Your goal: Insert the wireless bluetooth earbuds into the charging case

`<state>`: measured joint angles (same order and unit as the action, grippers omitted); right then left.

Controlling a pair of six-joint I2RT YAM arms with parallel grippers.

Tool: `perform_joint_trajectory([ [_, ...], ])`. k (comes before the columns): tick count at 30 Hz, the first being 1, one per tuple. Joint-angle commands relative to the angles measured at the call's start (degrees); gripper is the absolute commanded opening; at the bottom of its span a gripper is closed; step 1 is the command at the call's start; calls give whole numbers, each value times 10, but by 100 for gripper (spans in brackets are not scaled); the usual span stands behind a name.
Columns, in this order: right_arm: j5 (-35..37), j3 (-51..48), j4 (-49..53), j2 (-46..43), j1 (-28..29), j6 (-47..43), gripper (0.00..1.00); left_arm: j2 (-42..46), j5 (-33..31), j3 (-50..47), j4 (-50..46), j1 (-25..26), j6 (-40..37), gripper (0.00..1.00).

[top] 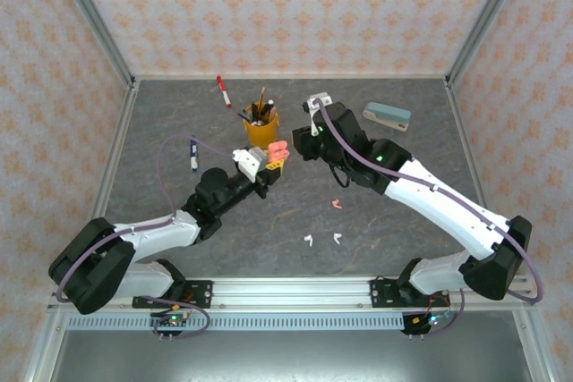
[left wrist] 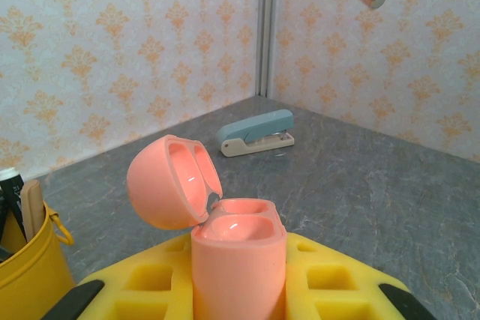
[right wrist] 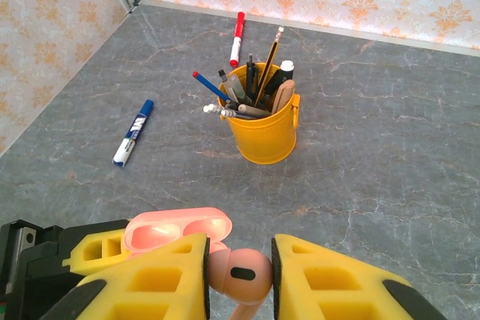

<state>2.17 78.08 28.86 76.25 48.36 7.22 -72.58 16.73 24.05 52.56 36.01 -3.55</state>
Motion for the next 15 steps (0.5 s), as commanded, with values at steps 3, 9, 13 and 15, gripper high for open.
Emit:
perform_joint_trajectory([
  [3, 9, -31, -22, -6, 1, 8, 25, 36, -11, -12, 33, 5, -13, 0],
  [9, 23, -77, -22, 3, -1, 33, 25, 77, -36, -37, -1, 5, -18, 0],
  [13, 24, -133, -26, 23, -4, 61, 25, 112, -71, -56, -13, 5, -22, 0],
  [15, 21, -157, -30, 38, -6, 75, 24, 128, -83, -63, -22, 5, -23, 0],
])
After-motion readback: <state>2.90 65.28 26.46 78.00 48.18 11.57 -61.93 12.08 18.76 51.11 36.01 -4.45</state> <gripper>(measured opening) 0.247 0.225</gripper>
